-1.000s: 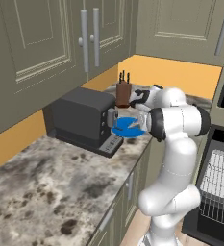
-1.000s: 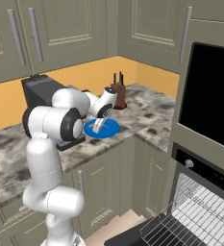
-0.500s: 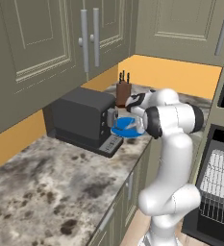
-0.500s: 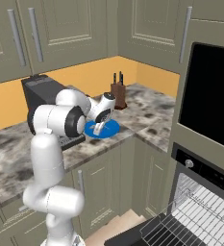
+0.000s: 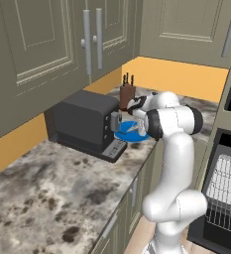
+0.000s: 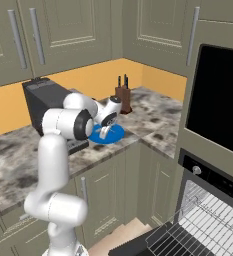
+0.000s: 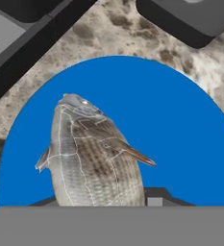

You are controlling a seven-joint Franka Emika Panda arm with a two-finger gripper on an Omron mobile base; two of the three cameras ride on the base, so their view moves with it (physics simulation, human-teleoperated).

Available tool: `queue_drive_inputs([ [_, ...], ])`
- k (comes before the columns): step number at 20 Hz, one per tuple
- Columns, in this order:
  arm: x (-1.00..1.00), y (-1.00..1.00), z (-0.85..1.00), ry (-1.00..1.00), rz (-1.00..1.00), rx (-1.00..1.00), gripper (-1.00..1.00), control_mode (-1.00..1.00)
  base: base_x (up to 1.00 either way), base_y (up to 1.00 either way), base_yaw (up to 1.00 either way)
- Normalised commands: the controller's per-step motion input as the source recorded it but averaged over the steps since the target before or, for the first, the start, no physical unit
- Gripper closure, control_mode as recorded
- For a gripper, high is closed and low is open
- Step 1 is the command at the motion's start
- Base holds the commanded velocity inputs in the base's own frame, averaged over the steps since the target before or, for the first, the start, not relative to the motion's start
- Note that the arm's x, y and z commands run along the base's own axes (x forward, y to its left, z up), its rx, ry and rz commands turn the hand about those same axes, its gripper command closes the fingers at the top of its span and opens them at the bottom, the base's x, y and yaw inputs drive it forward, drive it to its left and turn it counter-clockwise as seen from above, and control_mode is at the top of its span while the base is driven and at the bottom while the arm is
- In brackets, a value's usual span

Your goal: Take the fish from the oven and place it on the plate on the counter.

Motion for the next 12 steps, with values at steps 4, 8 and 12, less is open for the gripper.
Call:
queue_drive_inputs([
  [4,0.06,0.00,-0.20,0.00,0.00,0.00,1.00,-1.00,0.00,0.00,0.00],
  [8,0.00,0.03,0.00,0.00,0.00,0.00,1.00,-1.00,0.00,0.00,0.00],
  [12,0.00,0.05,0.00,0.00,0.00,0.00,-1.00,-1.00,0.00,0.00,0.00],
])
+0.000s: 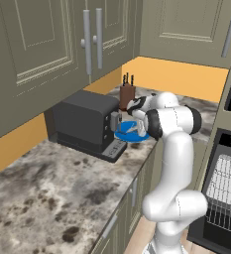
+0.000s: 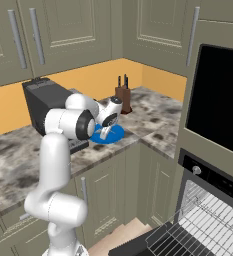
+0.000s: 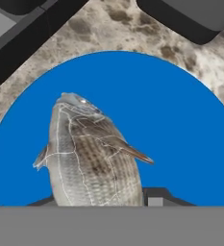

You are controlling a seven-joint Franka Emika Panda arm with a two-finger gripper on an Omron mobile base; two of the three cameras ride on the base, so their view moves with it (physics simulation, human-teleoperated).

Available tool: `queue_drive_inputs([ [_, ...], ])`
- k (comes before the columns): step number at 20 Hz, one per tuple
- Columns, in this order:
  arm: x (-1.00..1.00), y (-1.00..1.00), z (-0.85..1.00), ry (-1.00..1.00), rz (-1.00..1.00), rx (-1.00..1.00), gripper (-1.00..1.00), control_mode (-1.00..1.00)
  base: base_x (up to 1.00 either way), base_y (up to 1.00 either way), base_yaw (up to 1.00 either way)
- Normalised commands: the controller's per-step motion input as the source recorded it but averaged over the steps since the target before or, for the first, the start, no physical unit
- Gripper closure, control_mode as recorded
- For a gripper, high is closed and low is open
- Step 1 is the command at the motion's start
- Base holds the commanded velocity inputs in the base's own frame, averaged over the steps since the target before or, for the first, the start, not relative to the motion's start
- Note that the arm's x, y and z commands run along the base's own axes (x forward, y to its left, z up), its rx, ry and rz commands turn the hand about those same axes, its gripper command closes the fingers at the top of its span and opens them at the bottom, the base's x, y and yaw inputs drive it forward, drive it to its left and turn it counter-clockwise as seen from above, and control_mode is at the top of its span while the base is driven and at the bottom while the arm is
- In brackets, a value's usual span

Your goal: Take the fish from the oven and place it on the plate on the counter.

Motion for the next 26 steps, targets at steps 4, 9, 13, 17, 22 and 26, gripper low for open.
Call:
queue_drive_inputs([
  [4,0.00,0.01,0.00,0.00,0.00,0.00,-1.00,-1.00,0.00,0.00,0.00],
  [9,0.10,0.00,0.00,0.00,0.00,0.00,-1.00,-1.00,0.00,0.00,0.00],
  [13,0.04,0.00,0.10,0.00,0.00,0.00,-1.00,-1.00,0.00,0.00,0.00],
  [17,-0.52,-0.02,0.46,-0.08,0.00,0.03,-1.00,-1.00,0.00,0.00,0.00],
  [22,-0.82,-0.01,0.76,-0.16,0.00,0.04,-1.00,-1.00,0.00,0.00,0.00],
  [26,-1.00,0.00,0.47,-0.02,0.00,-0.01,-1.00,-1.00,0.00,0.00,0.00],
])
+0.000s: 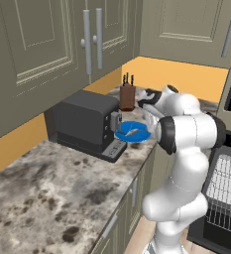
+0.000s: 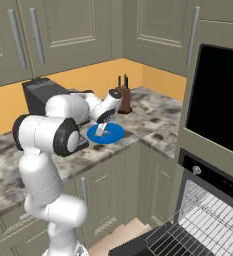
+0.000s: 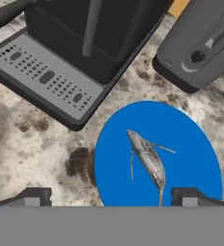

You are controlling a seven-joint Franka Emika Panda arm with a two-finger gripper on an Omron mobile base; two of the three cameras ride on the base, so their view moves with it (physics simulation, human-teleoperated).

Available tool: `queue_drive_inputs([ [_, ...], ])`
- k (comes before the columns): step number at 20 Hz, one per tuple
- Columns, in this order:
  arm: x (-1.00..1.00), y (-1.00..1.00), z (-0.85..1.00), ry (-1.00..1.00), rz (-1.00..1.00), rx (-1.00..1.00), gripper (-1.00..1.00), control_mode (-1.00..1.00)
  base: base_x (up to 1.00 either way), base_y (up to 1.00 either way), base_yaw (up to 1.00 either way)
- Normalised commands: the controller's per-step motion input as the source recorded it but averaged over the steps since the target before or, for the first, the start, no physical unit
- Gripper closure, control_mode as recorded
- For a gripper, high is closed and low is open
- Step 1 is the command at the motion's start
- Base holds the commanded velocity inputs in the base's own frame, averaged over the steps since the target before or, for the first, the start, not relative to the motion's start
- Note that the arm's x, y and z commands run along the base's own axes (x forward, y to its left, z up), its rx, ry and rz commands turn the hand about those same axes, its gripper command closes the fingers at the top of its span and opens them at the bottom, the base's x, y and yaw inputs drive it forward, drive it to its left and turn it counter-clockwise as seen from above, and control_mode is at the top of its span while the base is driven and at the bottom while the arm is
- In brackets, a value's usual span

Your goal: Take the fish from the oven and place it on the plate on the counter.

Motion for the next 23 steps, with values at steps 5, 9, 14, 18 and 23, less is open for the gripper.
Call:
queue_drive_inputs([
  [5,-0.99,0.00,0.51,0.00,-0.05,-0.03,-1.00,-1.00,0.00,0.00,0.00],
  [9,-0.73,-0.03,0.75,0.04,-0.23,-0.05,-1.00,-1.00,0.00,0.00,0.00],
  [14,-0.47,0.00,0.99,0.03,-0.29,-0.10,-1.00,-1.00,0.00,0.00,0.00],
  [18,-0.50,-0.02,0.97,-0.02,-0.25,-0.09,-1.00,-1.00,0.00,0.00,0.00],
  [23,-0.83,0.00,0.97,-0.22,-0.19,-0.06,-1.00,-1.00,0.00,0.00,0.00],
])
